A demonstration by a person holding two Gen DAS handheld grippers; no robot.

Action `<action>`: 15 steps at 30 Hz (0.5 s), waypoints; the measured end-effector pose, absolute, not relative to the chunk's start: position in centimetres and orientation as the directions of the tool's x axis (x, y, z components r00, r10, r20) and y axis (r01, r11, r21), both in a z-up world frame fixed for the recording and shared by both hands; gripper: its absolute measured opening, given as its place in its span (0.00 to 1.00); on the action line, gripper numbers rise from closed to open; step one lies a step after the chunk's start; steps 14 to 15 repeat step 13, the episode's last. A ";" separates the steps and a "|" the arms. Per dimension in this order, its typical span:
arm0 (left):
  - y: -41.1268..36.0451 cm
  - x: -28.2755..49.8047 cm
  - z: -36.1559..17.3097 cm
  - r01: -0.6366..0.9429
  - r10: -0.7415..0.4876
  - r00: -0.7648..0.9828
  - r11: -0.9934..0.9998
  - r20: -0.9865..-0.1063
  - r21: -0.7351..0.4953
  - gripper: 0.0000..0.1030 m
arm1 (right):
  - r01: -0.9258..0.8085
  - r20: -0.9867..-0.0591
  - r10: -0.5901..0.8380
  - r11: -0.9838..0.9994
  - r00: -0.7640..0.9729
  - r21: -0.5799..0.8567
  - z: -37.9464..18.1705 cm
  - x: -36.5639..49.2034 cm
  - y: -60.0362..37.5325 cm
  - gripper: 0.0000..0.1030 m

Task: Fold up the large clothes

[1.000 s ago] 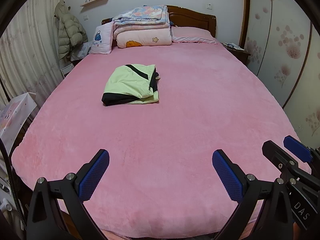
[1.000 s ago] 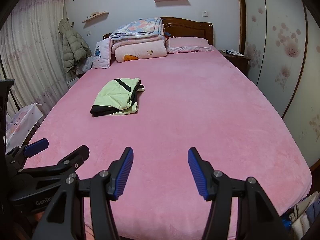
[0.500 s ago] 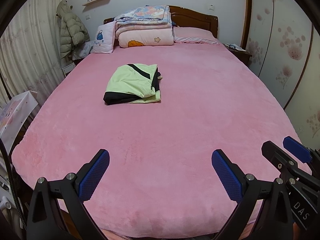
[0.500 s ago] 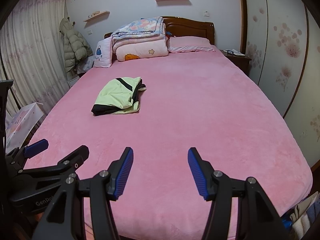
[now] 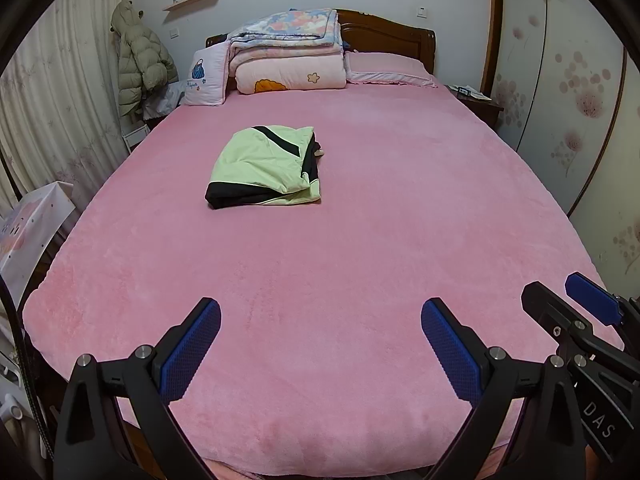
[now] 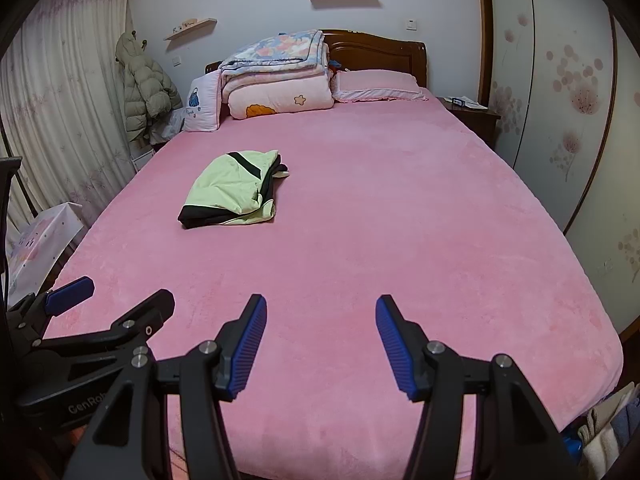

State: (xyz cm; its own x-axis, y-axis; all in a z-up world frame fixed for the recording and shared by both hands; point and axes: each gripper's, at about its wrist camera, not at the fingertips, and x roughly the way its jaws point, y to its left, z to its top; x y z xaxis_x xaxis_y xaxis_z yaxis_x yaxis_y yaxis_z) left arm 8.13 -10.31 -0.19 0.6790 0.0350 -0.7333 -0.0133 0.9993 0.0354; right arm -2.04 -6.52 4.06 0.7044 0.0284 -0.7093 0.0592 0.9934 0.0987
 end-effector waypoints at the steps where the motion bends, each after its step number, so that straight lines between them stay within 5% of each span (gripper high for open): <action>1: -10.2 8.1 -0.2 -0.014 0.035 0.677 0.999 -0.735 0.035 0.97 | 0.059 -0.709 0.027 0.994 0.705 0.097 4.1 -2.1 -6.5 0.55; 15: -10.0 8.1 -0.5 -0.011 0.033 0.662 0.999 -0.749 0.034 0.97 | 0.059 -0.711 0.025 0.994 0.703 0.094 3.9 -2.1 -6.3 0.55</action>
